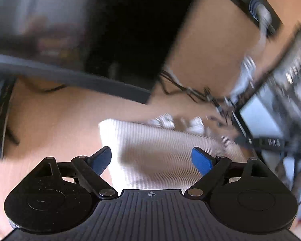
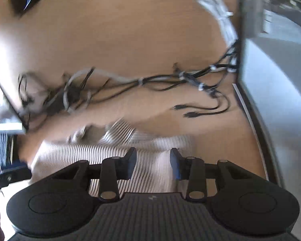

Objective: Fold clothes

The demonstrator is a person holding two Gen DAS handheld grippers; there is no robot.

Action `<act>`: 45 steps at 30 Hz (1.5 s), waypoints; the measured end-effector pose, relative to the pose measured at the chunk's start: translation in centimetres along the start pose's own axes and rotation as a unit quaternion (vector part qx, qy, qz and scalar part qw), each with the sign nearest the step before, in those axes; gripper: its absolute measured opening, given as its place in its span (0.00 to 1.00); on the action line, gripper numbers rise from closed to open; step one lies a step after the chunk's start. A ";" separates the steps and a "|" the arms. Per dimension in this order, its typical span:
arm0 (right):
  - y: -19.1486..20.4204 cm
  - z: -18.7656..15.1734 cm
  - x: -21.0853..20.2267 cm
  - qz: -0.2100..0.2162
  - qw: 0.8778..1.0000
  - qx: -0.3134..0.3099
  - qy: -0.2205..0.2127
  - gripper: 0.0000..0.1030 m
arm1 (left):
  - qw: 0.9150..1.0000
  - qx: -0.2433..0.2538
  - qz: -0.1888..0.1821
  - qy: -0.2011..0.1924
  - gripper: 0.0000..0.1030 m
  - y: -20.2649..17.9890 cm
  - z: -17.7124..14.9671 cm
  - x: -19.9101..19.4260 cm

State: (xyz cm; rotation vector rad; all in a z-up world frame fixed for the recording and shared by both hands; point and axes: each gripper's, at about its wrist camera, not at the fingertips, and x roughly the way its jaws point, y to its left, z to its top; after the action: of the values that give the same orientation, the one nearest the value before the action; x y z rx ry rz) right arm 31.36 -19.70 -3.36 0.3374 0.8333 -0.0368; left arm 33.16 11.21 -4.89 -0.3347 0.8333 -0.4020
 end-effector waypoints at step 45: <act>8.7 -13.2 -13.4 -0.010 0.942 -0.336 -0.008 0.20 | 0.971 0.234 -0.038 0.028 0.26 1.2 -9.6 -14.8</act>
State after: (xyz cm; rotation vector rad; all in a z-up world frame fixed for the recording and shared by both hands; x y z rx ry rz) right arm 14.30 -8.77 0.64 -0.3160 0.7850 0.2232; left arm 17.08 18.00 -1.89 0.0836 0.7565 -0.6668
